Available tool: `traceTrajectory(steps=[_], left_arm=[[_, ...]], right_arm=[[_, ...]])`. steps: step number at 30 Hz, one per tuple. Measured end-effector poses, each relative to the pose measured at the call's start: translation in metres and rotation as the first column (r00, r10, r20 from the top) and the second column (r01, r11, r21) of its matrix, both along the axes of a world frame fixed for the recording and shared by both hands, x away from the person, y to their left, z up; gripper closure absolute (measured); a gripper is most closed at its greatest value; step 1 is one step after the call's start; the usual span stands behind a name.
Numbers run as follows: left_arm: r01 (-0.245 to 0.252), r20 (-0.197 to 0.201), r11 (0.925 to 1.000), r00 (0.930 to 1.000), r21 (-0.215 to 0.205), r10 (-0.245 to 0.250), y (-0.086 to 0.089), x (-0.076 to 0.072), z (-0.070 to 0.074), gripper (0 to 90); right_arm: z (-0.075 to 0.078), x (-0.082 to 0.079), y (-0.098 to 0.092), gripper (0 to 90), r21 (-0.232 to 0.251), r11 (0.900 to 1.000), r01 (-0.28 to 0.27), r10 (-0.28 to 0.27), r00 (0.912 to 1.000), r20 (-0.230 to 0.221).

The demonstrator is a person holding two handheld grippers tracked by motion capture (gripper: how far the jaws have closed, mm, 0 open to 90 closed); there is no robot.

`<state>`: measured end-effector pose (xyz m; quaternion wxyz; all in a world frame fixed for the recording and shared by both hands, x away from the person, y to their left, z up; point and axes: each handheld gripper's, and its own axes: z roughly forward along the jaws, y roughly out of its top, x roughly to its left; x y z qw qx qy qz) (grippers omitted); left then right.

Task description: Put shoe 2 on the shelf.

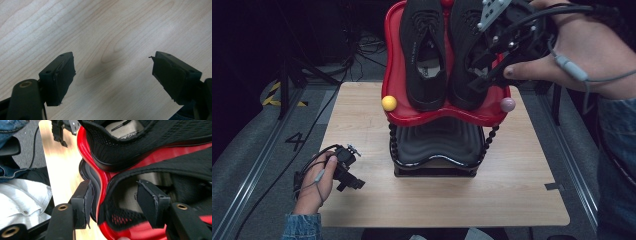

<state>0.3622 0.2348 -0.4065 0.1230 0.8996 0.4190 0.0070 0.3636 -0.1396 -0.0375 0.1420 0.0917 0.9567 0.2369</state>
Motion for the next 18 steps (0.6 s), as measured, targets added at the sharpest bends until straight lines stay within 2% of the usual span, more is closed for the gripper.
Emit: traceTrajectory(steps=[7, 8, 9, 13, 18], left_arm=[[-0.005, -0.013, 1.0, 0.9999, 0.002, 0.005, -0.002, 0.001, -0.002, 19.0], [0.0, -0.001, 1.0, 1.0, 0.007, 0.0, -0.001, 0.001, -0.001, 18.9], [-0.007, -0.012, 1.0, 0.9999, 0.002, 0.007, -0.001, 0.001, -0.001, 18.9], [-0.01, -0.008, 0.9999, 0.9999, 0.001, 0.01, 0.001, 0.001, -0.001, 18.8], [-0.025, -0.002, 0.9996, 0.9997, 0.01, 0.026, 0.001, 0.003, -0.001, 18.1]], right_arm=[[0.012, -0.006, -0.023, 45.5, 0.038, 0.999, 0.026, -0.027, 0.9989, 0.039], [0.013, -0.007, -0.027, 45.3, 0.043, 0.999, 0.027, -0.029, 0.9986, 0.043], [0.013, -0.008, -0.031, 44.9, 0.052, 0.998, 0.035, -0.037, 0.9983, 0.044], [0.012, -0.012, -0.047, 44.8, 0.063, 0.997, 0.054, -0.057, 0.9974, 0.044], [0.008, -0.013, -0.074, 44.4, 0.079, 0.991, 0.105, -0.108, 0.9935, 0.036]])
